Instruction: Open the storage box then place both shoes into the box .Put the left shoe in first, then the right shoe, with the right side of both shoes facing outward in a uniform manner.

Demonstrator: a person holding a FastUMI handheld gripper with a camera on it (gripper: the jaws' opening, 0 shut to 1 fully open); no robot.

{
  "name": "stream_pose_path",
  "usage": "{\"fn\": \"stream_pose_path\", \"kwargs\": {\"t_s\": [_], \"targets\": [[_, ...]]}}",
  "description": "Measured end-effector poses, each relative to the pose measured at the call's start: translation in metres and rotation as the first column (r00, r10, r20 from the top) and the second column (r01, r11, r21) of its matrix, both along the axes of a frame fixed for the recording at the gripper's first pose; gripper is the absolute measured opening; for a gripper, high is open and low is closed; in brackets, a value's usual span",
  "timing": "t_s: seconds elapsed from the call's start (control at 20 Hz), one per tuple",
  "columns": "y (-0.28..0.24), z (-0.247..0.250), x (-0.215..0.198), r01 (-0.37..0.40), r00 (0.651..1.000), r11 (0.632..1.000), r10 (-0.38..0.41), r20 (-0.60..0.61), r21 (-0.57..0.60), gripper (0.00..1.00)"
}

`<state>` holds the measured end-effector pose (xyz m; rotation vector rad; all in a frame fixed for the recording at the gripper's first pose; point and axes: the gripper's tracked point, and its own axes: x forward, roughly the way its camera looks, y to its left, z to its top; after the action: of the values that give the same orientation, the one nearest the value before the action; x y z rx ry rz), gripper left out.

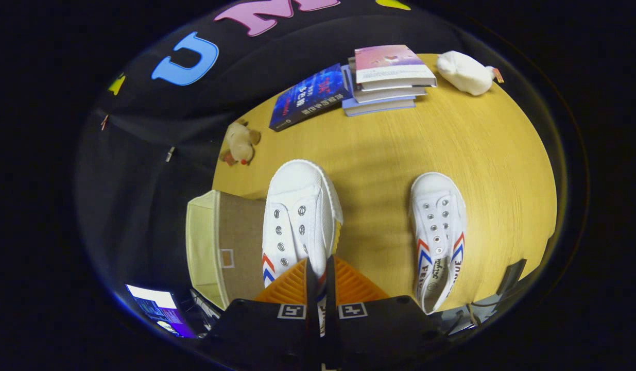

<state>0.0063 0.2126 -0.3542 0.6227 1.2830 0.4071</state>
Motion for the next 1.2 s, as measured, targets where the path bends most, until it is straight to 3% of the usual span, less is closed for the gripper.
{"fn": "stream_pose_path", "kwargs": {"t_s": [0.25, 0.45, 0.85, 1.2], "targets": [[0.069, 0.089, 0.008, -0.056, 0.997, 0.991, 0.049, 0.063, 0.120, 0.08], [0.128, 0.119, 0.003, -0.081, 0.997, 0.982, 0.078, 0.024, 0.173, 0.08], [0.234, 0.085, -0.023, -0.080, 0.987, 0.987, 0.098, -0.128, 0.141, 0.08], [0.275, 0.035, -0.032, -0.117, 0.976, 0.993, 0.117, -0.182, 0.009, 0.08]]}}
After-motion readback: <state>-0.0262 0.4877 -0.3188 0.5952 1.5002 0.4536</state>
